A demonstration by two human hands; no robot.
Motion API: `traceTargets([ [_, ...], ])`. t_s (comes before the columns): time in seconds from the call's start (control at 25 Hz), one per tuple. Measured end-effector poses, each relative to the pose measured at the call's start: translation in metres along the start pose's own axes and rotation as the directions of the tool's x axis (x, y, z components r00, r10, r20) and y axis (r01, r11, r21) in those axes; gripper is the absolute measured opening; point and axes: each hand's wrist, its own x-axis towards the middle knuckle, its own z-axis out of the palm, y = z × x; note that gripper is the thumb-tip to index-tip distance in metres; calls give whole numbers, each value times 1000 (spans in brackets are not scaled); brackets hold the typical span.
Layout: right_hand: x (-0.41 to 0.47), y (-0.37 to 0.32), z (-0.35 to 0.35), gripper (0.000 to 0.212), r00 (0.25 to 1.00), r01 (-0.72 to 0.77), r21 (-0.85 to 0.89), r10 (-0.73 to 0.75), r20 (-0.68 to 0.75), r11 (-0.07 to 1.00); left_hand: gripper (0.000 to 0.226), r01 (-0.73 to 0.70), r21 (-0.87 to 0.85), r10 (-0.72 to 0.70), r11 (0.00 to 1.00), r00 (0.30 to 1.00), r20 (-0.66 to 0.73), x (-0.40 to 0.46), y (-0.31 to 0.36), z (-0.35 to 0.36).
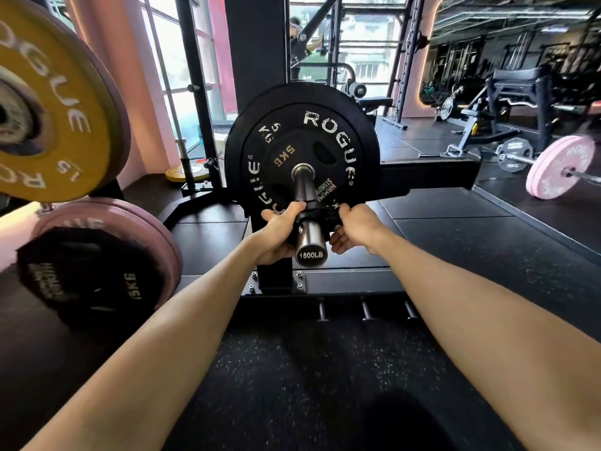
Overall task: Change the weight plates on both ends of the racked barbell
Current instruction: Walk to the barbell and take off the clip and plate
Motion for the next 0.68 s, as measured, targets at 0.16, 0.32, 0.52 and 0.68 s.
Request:
traceTargets([
  [0.16, -45, 4, 2, 59, 1000, -17, 16, 17, -13, 1000, 85, -1, -59, 5, 998, 997, 71, -40, -10, 3],
  [0.32, -81, 7, 2, 59, 1000, -26, 6, 26, -8, 1000, 83, 9, -56, -3, 998, 995, 98, -78, -16, 6],
  [0.52, -110, 7, -4, 52, 1000, -19, -13, 19, -15, 1000, 70, 54, 154, -84, 987, 977, 197, -114, -4, 8],
  [0.68, -117, -6, -30, 49, 994, 51, 3, -51, -101, 999, 74, -38, 309, -40, 950, 969, 242, -127, 29, 23],
])
